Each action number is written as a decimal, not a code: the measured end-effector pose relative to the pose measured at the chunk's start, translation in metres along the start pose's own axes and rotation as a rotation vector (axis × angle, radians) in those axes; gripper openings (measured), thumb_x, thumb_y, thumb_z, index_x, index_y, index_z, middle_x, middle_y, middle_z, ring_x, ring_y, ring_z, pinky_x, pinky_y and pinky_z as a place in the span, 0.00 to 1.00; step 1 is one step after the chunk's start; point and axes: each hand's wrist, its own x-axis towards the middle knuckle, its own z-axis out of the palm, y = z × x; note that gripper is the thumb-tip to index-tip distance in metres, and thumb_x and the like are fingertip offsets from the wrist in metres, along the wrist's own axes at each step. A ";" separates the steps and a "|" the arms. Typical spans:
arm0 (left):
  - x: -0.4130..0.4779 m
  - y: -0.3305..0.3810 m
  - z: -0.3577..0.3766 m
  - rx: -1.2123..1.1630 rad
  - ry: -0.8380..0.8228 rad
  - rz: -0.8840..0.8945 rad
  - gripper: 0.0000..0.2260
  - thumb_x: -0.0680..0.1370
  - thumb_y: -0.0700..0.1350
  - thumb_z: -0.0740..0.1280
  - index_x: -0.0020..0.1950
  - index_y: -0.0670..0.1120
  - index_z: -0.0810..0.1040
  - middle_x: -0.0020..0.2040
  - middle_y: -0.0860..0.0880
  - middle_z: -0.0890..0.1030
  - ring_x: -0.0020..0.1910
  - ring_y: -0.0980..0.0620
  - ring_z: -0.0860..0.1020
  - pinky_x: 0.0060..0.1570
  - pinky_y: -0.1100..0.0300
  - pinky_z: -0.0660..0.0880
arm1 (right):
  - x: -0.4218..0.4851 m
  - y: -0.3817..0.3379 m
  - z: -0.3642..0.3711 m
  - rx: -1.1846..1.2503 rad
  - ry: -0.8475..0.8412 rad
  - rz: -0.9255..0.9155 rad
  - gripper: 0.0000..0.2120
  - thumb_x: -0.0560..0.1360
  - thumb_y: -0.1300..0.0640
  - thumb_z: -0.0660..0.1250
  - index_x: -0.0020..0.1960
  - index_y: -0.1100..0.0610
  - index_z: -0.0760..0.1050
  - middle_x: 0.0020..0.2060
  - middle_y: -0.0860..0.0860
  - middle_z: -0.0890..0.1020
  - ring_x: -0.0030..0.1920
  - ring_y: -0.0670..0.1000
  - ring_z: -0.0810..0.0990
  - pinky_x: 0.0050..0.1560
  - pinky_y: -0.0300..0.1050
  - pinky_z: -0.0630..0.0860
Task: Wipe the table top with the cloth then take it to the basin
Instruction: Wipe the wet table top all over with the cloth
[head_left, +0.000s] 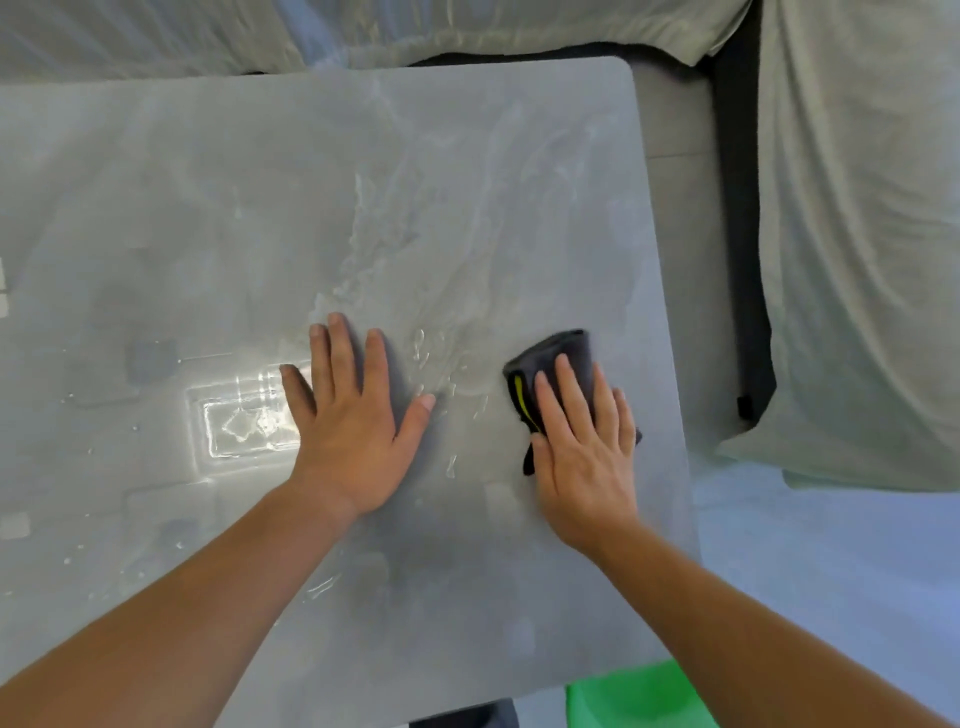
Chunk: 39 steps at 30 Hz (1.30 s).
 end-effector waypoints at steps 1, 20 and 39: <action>0.000 0.002 0.001 -0.006 0.007 -0.008 0.36 0.80 0.67 0.44 0.80 0.47 0.40 0.79 0.43 0.31 0.76 0.46 0.27 0.74 0.37 0.34 | 0.000 0.007 -0.001 0.009 -0.017 0.007 0.27 0.82 0.52 0.55 0.80 0.50 0.56 0.80 0.46 0.50 0.80 0.58 0.49 0.78 0.59 0.46; -0.017 -0.018 0.006 0.002 0.135 0.087 0.34 0.81 0.65 0.45 0.81 0.45 0.52 0.82 0.43 0.44 0.80 0.49 0.37 0.78 0.43 0.42 | 0.105 -0.003 -0.018 0.114 0.101 0.350 0.30 0.81 0.45 0.50 0.81 0.51 0.51 0.82 0.48 0.49 0.80 0.60 0.45 0.78 0.60 0.41; -0.081 -0.037 0.028 -0.017 0.148 0.135 0.33 0.82 0.64 0.45 0.81 0.44 0.51 0.82 0.41 0.45 0.80 0.44 0.39 0.77 0.40 0.43 | 0.077 -0.059 0.009 -0.077 0.021 -0.353 0.28 0.80 0.53 0.53 0.80 0.51 0.58 0.80 0.50 0.57 0.79 0.61 0.52 0.77 0.63 0.49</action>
